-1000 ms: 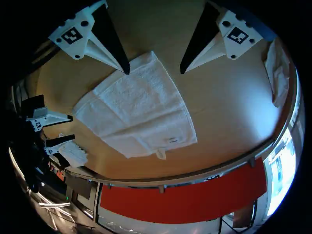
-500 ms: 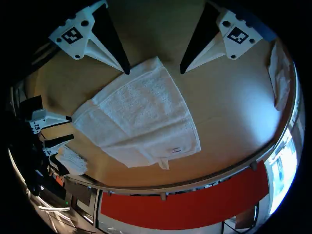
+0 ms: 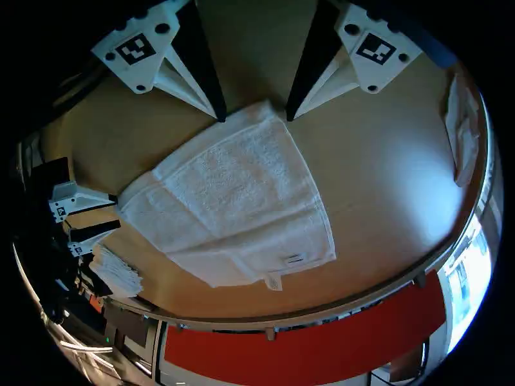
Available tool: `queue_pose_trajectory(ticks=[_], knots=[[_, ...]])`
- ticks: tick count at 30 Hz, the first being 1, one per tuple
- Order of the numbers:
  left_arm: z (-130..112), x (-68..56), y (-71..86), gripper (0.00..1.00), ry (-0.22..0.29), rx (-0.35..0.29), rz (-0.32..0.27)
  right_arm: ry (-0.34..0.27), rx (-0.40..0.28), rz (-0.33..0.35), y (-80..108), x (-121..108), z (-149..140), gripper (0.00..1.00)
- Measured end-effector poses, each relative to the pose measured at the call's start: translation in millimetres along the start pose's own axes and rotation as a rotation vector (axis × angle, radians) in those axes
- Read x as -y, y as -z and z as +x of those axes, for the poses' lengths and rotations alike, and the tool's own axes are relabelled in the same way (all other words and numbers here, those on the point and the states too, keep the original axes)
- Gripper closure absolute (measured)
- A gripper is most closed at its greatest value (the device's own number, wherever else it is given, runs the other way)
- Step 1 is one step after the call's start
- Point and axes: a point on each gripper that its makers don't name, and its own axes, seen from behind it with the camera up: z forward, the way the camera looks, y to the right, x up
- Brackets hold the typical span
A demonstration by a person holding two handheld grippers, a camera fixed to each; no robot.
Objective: Fold towel
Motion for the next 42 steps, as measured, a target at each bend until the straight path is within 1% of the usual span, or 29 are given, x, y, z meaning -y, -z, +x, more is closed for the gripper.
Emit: queue_pose_trajectory(ticks=[1, 3, 5, 7, 11, 15, 19, 21, 25, 33, 35, 37, 39, 41, 42], knots=[[-0.2, 0.1, -0.1, 0.33, -0.001, 0.002, 0.003, -0.003, 0.0, 0.0, 0.0, -0.2, -0.1, 0.28], [-0.7, 0.2, -0.3, 0.33, -0.004, 0.006, 0.008, -0.009, 0.0, 0.002, -0.1, -0.4, -0.7, 0.32], [-0.9, -0.3, -0.3, 0.33, -0.01, 0.01, 0.009, -0.016, 0.001, 0.008, -0.3, 0.0, -1.8, 0.32], [-1.0, -0.6, -0.1, 0.33, -0.014, 0.014, 0.011, -0.019, 0.003, 0.013, -1.1, 0.8, -3.2, 0.35], [-0.9, -0.1, 0.6, 0.36, -0.013, 0.022, 0.014, -0.019, 0.007, 0.028, -3.2, 4.3, -5.9, 0.41], [-0.9, 1.5, 1.2, 0.4, 0.001, 0.029, 0.023, -0.022, 0.0, 0.03, -4.4, 5.5, -4.5, 0.42], [-0.9, 1.1, 1.3, 0.43, -0.004, 0.035, 0.026, -0.02, -0.002, 0.034, -4.8, 6.0, -4.2, 0.42], [-0.9, 0.2, 1.3, 0.45, -0.009, 0.037, 0.025, -0.017, -0.003, 0.038, -4.8, 6.4, -4.1, 0.45], [-1.1, -1.7, 1.4, 0.48, -0.01, 0.041, 0.025, -0.013, -0.005, 0.044, -4.8, 7.1, -4.1, 0.53], [-1.4, -3.8, 2.2, 0.65, -0.011, 0.051, 0.028, -0.014, -0.002, 0.048, -4.9, 5.3, -3.8, 0.78], [-1.4, -3.0, 2.8, 0.67, -0.01, 0.054, 0.03, -0.015, 0.001, 0.052, -4.4, 5.4, -4.3, 0.81], [-1.6, -1.2, 2.8, 0.74, -0.01, 0.055, 0.037, -0.013, 0.003, 0.054, -4.1, 5.5, -4.5, 0.81], [-1.8, 0.7, 2.4, 0.83, -0.011, 0.056, 0.045, -0.009, 0.003, 0.057, -3.7, 5.7, -4.2, 0.81], [-2.0, 1.5, 1.6, 0.87, -0.017, 0.056, 0.05, -0.006, 0.003, 0.06, -3.0, 6.7, -3.2, 0.82], [-1.9, 1.7, 1.4, 0.88, -0.021, 0.056, 0.053, -0.004, 0.002, 0.059, -2.7, 7.0, -2.6, 0.81]])
